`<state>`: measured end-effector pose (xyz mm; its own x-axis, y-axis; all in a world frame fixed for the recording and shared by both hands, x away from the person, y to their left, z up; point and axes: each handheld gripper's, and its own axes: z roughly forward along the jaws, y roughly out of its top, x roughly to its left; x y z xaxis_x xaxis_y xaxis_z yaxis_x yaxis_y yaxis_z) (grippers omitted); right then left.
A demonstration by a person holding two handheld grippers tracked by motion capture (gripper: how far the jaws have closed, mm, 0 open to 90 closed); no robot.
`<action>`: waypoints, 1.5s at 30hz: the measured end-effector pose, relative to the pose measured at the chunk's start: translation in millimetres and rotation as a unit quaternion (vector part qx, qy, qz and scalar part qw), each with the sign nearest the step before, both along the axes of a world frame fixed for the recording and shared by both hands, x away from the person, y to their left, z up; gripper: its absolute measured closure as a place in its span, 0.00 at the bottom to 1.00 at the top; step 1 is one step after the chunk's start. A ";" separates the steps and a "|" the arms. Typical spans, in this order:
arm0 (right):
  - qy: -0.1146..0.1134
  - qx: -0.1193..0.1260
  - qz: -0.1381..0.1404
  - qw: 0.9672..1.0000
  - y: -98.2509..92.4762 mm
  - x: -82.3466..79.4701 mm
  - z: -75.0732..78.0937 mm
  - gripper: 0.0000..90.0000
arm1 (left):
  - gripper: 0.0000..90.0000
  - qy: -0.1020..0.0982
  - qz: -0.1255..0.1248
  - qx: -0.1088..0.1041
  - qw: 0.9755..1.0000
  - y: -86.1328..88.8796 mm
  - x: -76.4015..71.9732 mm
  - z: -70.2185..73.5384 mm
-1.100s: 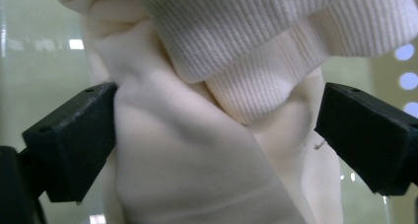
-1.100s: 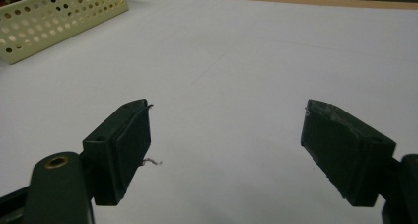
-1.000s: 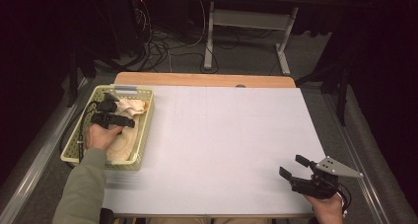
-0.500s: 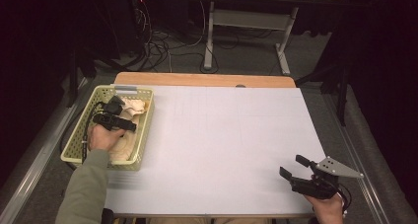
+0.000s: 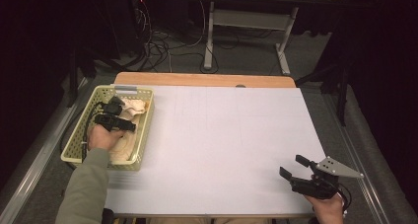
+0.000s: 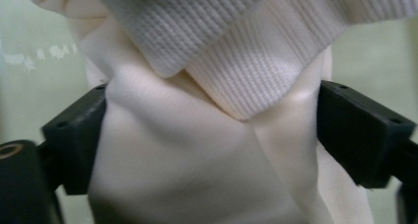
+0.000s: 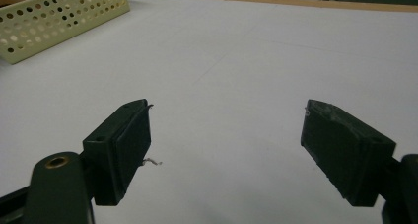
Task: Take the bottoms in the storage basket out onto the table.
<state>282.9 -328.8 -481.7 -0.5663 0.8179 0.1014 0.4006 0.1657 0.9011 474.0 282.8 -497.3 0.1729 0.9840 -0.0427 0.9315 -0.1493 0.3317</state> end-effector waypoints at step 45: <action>0.000 -0.005 0.002 1.000 1.0 0.7 -0.4 0.22 | 0.65 -0.017 -0.011 0.009 1.000 -3.0 -7.5 9.1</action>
<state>283.6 -327.8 -482.2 -0.5702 0.8161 0.0939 0.3997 0.1757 0.8996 466.6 279.8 -488.2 0.1961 0.9804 -0.0192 0.9158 -0.1761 0.3611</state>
